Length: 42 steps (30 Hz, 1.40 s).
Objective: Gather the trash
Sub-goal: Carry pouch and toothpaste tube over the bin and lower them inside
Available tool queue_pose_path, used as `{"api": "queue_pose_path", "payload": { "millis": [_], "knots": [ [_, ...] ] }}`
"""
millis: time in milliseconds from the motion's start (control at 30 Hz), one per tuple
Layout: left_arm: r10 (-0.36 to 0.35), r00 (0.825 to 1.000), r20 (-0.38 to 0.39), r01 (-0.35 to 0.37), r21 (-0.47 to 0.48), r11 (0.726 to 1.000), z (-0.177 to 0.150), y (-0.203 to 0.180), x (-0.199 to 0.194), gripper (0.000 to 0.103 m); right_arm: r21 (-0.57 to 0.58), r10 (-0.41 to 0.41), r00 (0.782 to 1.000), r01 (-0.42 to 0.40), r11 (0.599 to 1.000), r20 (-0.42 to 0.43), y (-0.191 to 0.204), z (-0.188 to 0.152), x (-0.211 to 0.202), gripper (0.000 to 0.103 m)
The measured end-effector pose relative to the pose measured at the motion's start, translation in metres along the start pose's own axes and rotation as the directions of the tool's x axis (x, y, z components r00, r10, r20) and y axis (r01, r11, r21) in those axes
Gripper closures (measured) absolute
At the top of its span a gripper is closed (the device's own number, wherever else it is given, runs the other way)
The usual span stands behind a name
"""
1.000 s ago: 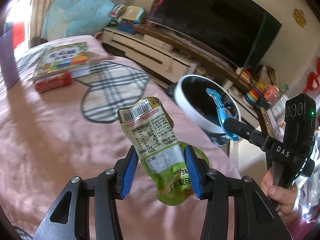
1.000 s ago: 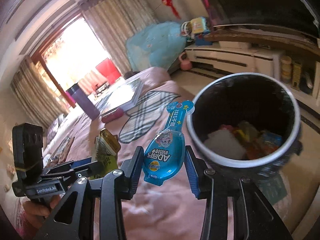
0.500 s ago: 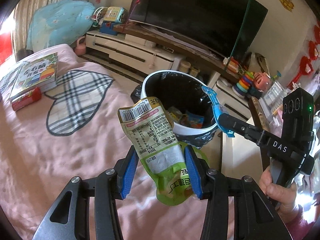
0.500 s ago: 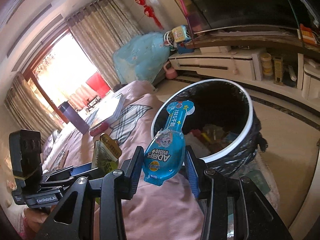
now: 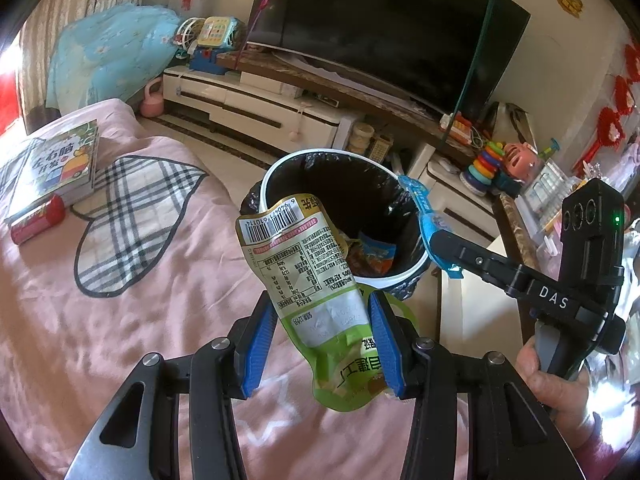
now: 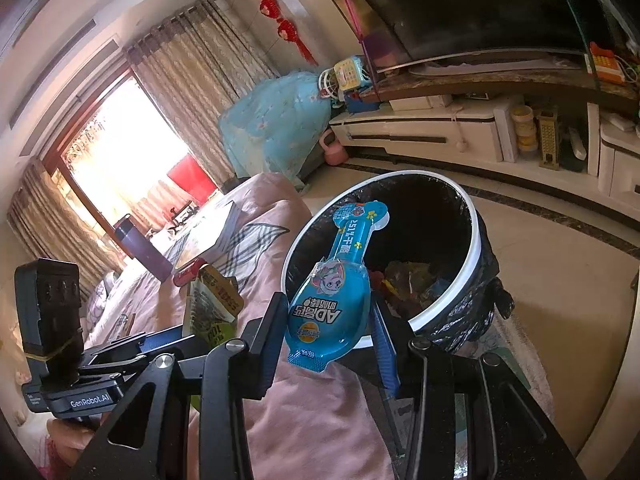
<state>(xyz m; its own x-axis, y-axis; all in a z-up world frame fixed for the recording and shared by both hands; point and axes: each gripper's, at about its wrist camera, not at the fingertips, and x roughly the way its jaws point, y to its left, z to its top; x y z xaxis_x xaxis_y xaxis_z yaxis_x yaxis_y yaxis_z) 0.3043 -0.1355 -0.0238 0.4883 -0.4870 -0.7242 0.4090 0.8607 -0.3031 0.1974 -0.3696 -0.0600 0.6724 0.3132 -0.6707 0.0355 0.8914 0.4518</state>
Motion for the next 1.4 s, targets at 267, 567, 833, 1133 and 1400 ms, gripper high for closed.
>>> {"api": "queue_pose_path", "payload": {
  "millis": [267,567,833,1133,1400],
  "knots": [
    [-0.007,1.0,0.0,0.007,-0.008,1.0,0.007,-0.002,0.005,0.058,0.007,0.004,1.0,-0.004,1.0,-0.004,-0.005,0.004,0.003,0.061],
    [-0.001,1.0,0.014,0.001,-0.011,1.0,0.028,-0.002,0.018,0.058,0.017,-0.012,1.0,0.013,1.0,-0.01,-0.014,0.016,0.008,0.061],
    [0.01,1.0,0.014,-0.01,-0.014,1.0,0.042,-0.004,0.031,0.058,0.014,-0.027,1.0,0.027,1.0,-0.012,-0.015,0.026,0.013,0.061],
    [0.024,1.0,0.009,-0.024,-0.019,1.0,0.051,-0.006,0.043,0.058,0.016,-0.036,0.999,0.036,0.999,-0.019,-0.02,0.034,0.017,0.062],
    [0.032,0.999,0.002,-0.032,-0.024,0.999,0.058,-0.006,0.054,0.058,0.019,-0.043,0.999,0.044,0.999,-0.023,-0.018,0.036,0.017,0.062]
  ]
}}
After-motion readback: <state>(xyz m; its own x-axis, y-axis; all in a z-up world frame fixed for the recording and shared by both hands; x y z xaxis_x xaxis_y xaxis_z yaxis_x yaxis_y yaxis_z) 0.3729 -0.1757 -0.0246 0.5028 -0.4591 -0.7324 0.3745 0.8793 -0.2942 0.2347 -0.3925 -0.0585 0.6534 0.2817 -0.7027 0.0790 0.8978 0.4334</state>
